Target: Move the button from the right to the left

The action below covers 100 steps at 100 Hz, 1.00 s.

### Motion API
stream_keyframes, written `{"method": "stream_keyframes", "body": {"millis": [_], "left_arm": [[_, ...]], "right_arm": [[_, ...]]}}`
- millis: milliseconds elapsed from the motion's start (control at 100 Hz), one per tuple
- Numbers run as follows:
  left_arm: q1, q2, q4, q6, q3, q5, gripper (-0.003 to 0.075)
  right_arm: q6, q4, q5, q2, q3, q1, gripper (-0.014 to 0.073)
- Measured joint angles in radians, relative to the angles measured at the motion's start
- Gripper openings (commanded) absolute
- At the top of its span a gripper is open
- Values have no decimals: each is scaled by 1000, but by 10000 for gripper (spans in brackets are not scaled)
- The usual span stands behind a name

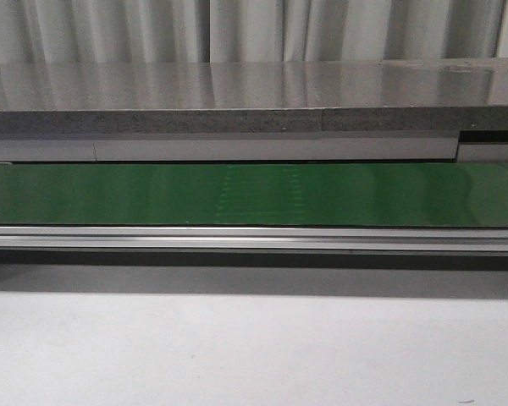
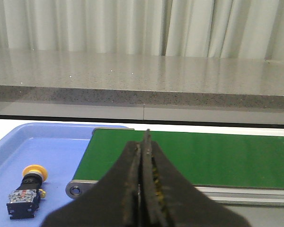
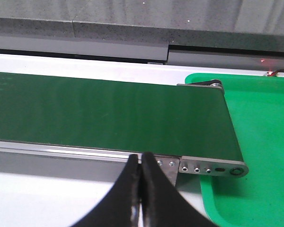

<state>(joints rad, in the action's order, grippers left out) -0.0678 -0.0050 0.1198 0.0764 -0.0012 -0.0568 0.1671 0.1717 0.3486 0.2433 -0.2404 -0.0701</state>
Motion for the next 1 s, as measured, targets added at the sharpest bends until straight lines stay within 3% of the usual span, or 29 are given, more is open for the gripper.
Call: {"method": "stream_keyframes", "body": {"millis": [240, 550, 740, 1000], "left_arm": [[0, 0, 0, 0, 0, 0, -20], [0, 0, 0, -1, 0, 0, -20], [0, 0, 0, -1, 0, 0, -20], [-2, 0, 0, -1, 0, -2, -20]], "right_arm": [[-3, -12, -34, 0, 19, 0, -66], [-225, -252, -349, -101, 166, 0, -66], [-260, -266, -330, -238, 262, 0, -66], [-265, -266, -286, -252, 267, 13, -66]]}}
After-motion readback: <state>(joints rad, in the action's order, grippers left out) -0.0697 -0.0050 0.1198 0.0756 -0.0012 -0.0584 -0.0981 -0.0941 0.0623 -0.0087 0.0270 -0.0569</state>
